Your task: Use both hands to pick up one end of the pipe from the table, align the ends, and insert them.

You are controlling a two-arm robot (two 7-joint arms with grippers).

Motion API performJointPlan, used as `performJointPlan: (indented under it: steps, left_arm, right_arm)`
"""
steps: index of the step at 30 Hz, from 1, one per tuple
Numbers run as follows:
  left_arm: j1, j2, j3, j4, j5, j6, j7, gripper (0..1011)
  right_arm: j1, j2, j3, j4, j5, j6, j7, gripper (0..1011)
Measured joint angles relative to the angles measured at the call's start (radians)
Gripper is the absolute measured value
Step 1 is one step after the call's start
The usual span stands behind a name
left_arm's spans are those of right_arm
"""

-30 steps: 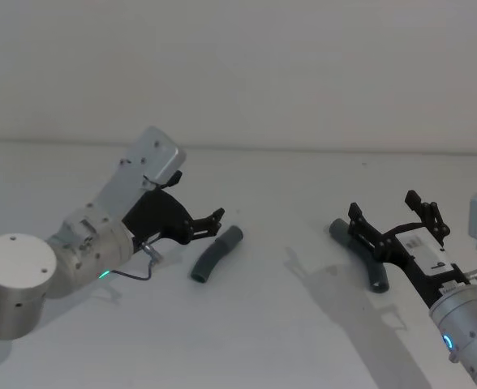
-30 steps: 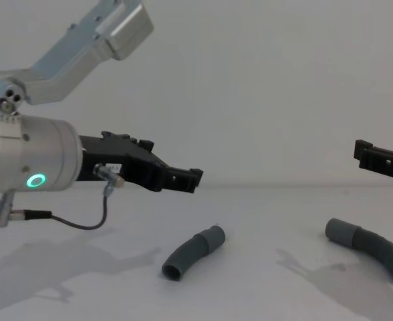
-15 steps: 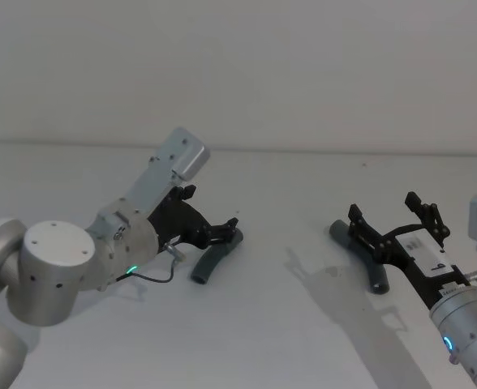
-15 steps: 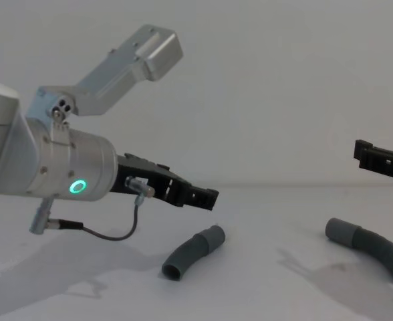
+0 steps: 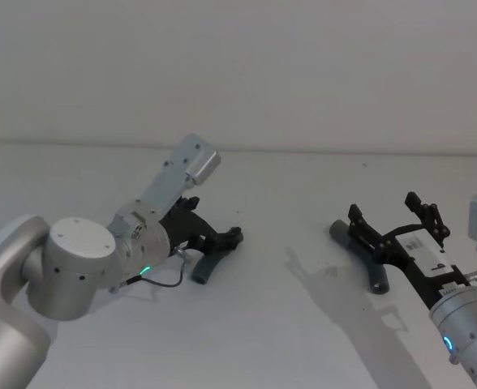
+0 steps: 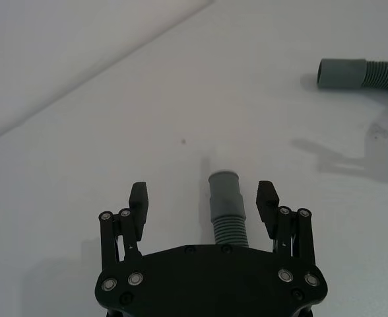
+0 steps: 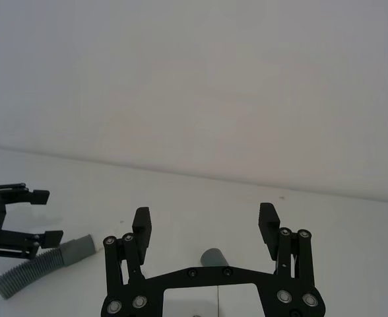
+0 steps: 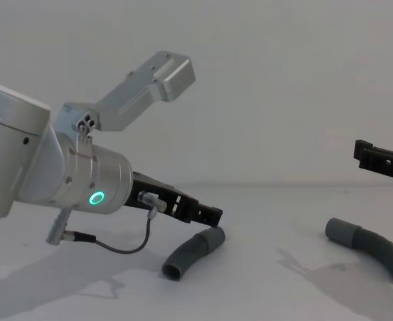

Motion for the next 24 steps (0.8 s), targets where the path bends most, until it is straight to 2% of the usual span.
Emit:
performJointPlan:
  steps: [8, 24]
  left_arm:
    - [-0.012, -0.013, 0.01, 0.038, 0.013, 0.004, -0.003, 1001]
    - [-0.044, -0.035, 0.042, 0.134, 0.05, -0.054, -0.032, 1001]
  right_arm:
    - [0.0, 0.0, 0.0, 0.0, 0.0, 0.0, 0.0, 1001]
    - [0.0, 0.0, 0.0, 0.0, 0.0, 0.0, 0.0, 1001]
